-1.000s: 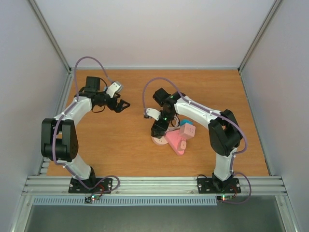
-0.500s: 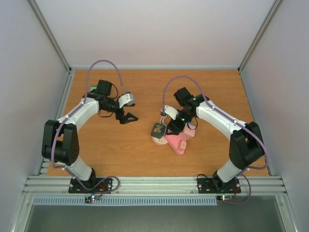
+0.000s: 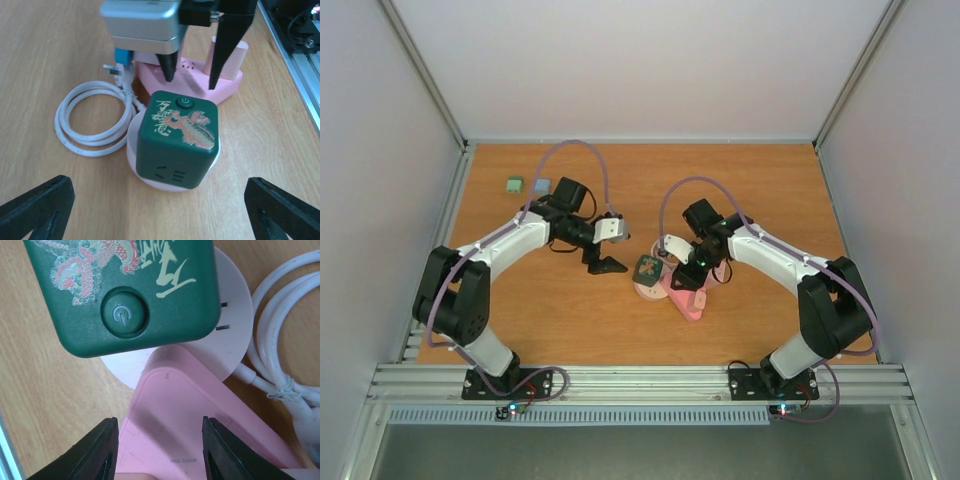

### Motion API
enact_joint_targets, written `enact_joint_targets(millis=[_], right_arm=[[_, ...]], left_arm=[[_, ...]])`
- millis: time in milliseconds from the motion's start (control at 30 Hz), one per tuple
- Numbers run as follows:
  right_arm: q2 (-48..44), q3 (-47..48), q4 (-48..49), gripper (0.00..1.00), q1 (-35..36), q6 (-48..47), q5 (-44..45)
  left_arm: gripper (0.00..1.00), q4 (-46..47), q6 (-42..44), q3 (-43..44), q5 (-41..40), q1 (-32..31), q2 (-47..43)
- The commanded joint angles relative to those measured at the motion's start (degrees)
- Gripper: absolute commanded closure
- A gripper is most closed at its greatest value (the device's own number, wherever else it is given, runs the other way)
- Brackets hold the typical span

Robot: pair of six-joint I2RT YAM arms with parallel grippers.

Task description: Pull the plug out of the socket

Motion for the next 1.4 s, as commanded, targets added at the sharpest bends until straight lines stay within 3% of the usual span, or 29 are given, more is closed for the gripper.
enact_joint_targets(millis=[0, 1000, 1167, 1367], right_arm=[[-1.16, -2.44, 2.25, 0.53, -0.22, -0.56, 3.01], [2.24, -2.67, 3.29, 0.58, -0.31, -2.1, 4.18], [2.64, -3.04, 3.53, 0.58, -0.31, -2.2, 4.77], [2.76, -3.12, 3.65, 0.58, -0.27, -2.19, 5.03]], left_arm=[[0.07, 5.11, -0.08, -0.57, 0.54, -2.22, 2.1], [0.25, 9.51, 8.03, -1.24, -2.13, -8.17, 10.58], [0.39, 10.02, 8.38, -1.15, -1.64, -8.17, 10.43], [0.54, 13.19, 2.51, -1.08, 3.72, -8.17, 8.82]])
